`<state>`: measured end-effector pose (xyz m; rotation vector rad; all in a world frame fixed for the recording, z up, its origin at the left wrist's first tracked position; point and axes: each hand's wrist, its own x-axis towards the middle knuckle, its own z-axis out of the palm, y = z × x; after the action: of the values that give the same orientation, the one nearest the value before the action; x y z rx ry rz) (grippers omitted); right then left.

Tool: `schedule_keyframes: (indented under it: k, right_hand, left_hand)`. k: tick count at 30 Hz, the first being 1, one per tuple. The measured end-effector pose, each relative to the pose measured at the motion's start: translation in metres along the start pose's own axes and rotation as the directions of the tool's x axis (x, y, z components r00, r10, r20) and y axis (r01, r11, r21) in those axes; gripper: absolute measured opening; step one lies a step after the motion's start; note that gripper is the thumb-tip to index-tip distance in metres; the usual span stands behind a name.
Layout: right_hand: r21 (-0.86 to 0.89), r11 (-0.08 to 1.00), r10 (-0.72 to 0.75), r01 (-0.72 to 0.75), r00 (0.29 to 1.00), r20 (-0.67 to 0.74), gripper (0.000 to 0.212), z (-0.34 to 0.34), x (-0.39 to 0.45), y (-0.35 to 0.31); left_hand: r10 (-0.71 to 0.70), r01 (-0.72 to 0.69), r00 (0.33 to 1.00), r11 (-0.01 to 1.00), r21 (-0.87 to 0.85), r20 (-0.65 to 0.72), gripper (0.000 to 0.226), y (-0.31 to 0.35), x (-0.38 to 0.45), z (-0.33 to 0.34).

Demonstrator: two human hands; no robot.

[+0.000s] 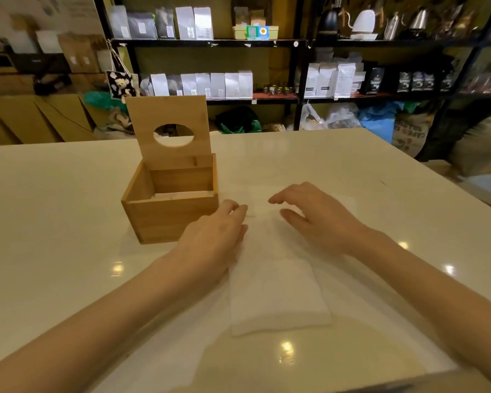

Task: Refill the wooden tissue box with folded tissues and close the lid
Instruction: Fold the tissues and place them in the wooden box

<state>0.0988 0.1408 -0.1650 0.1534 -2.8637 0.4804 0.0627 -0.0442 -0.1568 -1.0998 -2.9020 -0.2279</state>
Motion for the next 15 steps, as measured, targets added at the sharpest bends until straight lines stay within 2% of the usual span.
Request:
schedule_keyframes:
  k: [4,8,15]
  right_hand:
    - [-0.148,0.985,-0.089,0.092,0.996,0.031,0.043,0.018,0.004,0.005]
    - [-0.223,0.969,-0.088,0.103,0.993,0.076,0.048,0.023,0.005,0.007]
    - [-0.216,0.97,-0.11,0.111,0.994,0.015,0.035,0.02,0.006,-0.001]
  left_hand:
    - [-0.025,0.019,0.999,0.991,0.131,0.046,0.041,-0.002,0.007,0.009]
    - [-0.016,0.006,0.999,0.973,0.231,0.041,0.032,-0.007,0.012,0.018]
    - [-0.029,0.033,0.999,0.979,0.203,-0.024,0.02,-0.006,0.011,0.022]
